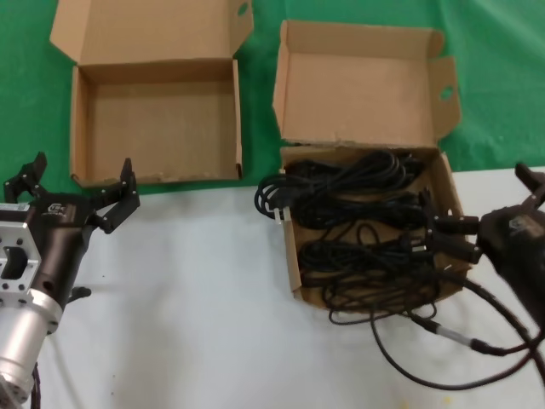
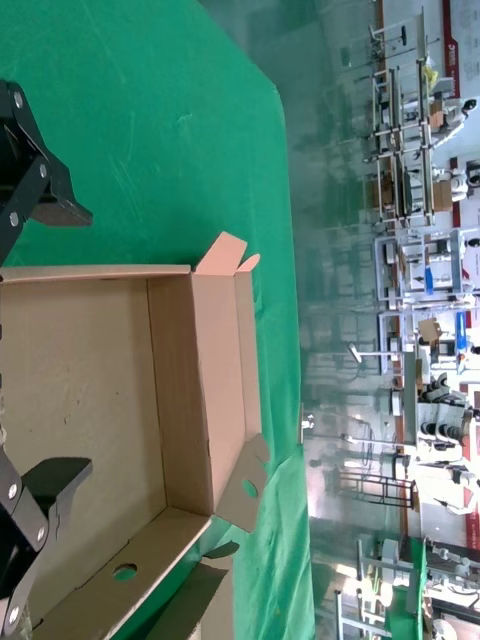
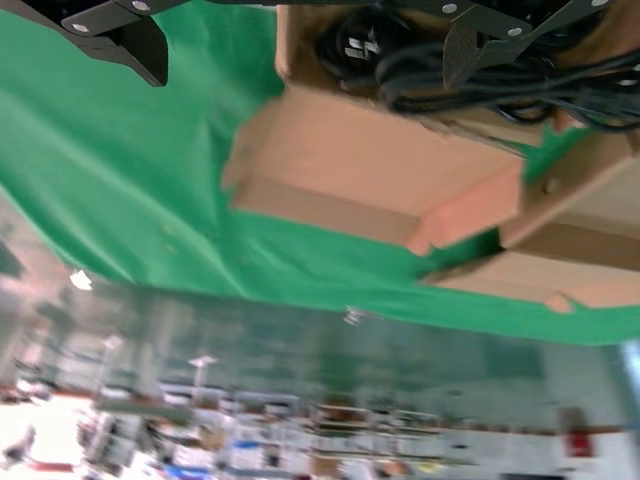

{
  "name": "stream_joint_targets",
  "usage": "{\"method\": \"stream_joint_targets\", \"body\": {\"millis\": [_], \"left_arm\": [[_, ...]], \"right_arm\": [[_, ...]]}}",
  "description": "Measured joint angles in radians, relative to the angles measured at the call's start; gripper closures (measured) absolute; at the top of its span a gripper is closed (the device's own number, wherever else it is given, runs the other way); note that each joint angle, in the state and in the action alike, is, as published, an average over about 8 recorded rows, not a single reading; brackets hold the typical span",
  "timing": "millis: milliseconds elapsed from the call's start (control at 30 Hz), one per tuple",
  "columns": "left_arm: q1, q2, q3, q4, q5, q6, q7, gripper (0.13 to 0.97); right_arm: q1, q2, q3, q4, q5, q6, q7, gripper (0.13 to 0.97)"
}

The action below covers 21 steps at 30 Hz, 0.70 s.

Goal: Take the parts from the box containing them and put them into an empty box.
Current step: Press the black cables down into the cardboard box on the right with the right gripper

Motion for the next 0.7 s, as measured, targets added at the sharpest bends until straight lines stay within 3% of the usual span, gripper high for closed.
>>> {"method": "stream_joint_targets", "body": {"millis": [167, 400, 533, 700], "left_arm": [[0.0, 0.0, 0.0, 0.0, 0.0, 0.0, 0.0, 0.27], [0.0, 0.0, 0.0, 0.0, 0.0, 0.0, 0.0, 0.417], [0.0, 0.0, 0.0, 0.0, 0.0, 0.0, 0.0, 0.492], [0.0, 0.0, 0.0, 0.0, 0.0, 0.0, 0.0, 0.626]], "right_arm": [[0.0, 0.207, -0.061, 0.11, 0.052, -0.012, -0.036, 0.129], [0.12, 0.472, -0.169, 0.181, -0.025, -0.142, -0.044, 0.129], [0.265, 0.525, -0.246, 0.146, -0.142, -0.291, -0.021, 0.129], [0.476, 0.5, -0.333, 0.06, -0.268, -0.52, -0.04, 0.129]]}}
